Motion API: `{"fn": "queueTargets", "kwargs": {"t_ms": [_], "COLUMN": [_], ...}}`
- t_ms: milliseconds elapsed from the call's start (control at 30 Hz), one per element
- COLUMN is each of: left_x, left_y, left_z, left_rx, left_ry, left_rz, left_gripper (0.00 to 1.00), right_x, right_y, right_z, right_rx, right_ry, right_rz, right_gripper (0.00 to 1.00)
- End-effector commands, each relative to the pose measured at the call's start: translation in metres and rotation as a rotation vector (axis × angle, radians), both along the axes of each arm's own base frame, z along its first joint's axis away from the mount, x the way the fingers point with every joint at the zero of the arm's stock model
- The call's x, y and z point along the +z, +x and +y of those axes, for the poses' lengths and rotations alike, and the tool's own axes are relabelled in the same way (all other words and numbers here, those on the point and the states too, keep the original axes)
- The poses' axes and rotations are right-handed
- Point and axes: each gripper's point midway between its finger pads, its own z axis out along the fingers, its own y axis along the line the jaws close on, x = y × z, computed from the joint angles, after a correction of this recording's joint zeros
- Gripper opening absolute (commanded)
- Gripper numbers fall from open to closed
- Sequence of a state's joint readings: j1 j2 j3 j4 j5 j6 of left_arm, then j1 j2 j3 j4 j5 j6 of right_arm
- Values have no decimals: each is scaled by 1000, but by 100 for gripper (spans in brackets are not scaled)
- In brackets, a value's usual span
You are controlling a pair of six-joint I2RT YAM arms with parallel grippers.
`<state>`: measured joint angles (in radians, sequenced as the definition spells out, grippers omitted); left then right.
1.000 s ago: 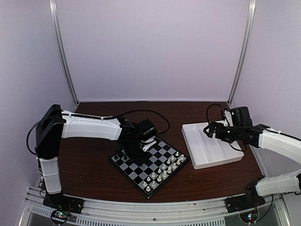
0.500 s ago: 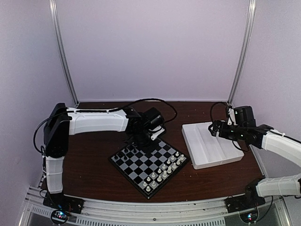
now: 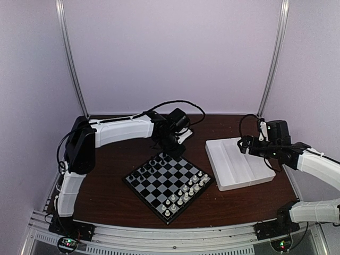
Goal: Set up the chess pieces on the board
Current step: Place the chess piece on the chessboard.
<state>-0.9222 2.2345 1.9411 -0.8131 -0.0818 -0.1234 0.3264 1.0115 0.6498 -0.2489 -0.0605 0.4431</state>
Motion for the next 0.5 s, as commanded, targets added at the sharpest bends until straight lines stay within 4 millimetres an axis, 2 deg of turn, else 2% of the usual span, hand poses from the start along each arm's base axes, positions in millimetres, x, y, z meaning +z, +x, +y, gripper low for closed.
{"fn": "queueTargets", "kwargs": {"t_ms": [0,233,467], "left_x": [-2,-7,-12], "left_y": [23,39,47], "left_z": [-4,-10,-10], "left_rx": [-11,-12,-11], "left_ry": [3,-2,1], "left_rz": [-41,-54,-53], "left_gripper": [0,0,0], "right_x": [1,2,0], "right_y": [2,3,1], "right_z": [-4,-5,-5], "right_rx": [-15,-13,-13], "right_ry": [-8,-10,-14], "right_rz": [-31,-34,-33], "right_gripper": [100,100,100]}}
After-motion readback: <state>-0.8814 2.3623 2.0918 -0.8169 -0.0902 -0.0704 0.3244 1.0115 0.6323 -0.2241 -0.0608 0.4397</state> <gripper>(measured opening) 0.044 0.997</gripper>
